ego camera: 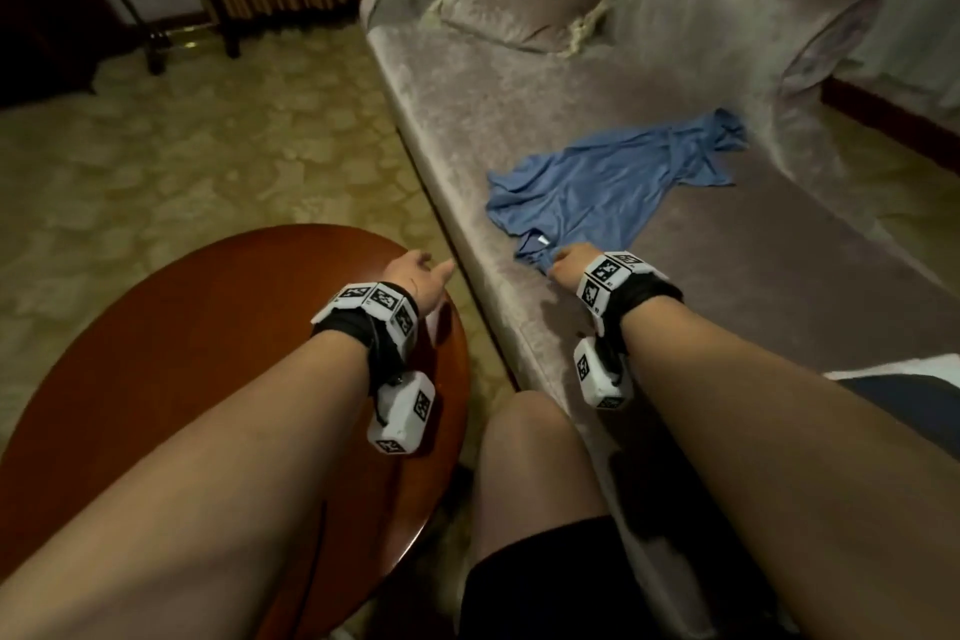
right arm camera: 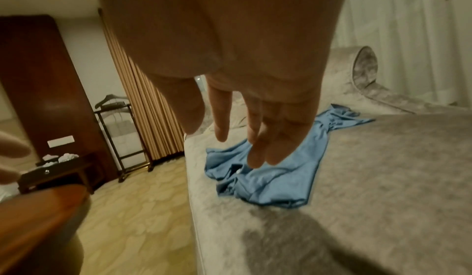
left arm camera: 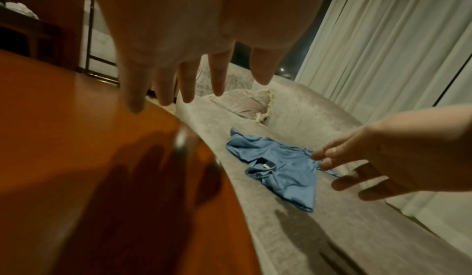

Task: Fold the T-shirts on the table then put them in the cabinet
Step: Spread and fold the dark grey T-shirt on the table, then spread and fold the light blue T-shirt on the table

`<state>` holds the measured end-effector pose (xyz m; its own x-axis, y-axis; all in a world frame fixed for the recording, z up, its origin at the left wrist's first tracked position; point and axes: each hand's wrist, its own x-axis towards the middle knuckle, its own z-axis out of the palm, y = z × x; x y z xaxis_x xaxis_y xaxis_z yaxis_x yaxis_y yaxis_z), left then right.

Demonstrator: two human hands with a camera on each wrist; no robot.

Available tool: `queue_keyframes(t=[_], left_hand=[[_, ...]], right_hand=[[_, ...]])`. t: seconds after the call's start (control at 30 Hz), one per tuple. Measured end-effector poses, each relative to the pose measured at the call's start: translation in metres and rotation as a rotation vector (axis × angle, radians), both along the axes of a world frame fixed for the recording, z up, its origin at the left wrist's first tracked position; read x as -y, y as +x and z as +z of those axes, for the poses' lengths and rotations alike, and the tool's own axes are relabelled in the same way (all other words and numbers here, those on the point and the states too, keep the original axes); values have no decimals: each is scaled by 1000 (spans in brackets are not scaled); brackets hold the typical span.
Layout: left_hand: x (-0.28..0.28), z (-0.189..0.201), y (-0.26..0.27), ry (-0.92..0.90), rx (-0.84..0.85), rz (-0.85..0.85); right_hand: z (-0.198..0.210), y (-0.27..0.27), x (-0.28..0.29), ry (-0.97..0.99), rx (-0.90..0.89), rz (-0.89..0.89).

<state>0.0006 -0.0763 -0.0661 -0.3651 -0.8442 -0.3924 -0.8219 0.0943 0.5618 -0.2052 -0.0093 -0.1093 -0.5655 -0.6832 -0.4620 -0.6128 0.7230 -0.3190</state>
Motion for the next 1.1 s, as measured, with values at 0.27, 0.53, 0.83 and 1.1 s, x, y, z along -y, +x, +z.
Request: queue_keyframes(t=[0.27,0.53,0.83,1.1], left_hand=[[29,-36,-13,72,408,-103],[40,-49,-14,-5,498,-201],[39,-47,-17,-33,526,-221],[39,-49,-17,-44,534,-231]], right_hand=[[-48,2,54,127,-13,30],[-80,3,66,270,-216,220],[-66,-4,66,248,-279,197],[-68,4,61,267,-389,258]])
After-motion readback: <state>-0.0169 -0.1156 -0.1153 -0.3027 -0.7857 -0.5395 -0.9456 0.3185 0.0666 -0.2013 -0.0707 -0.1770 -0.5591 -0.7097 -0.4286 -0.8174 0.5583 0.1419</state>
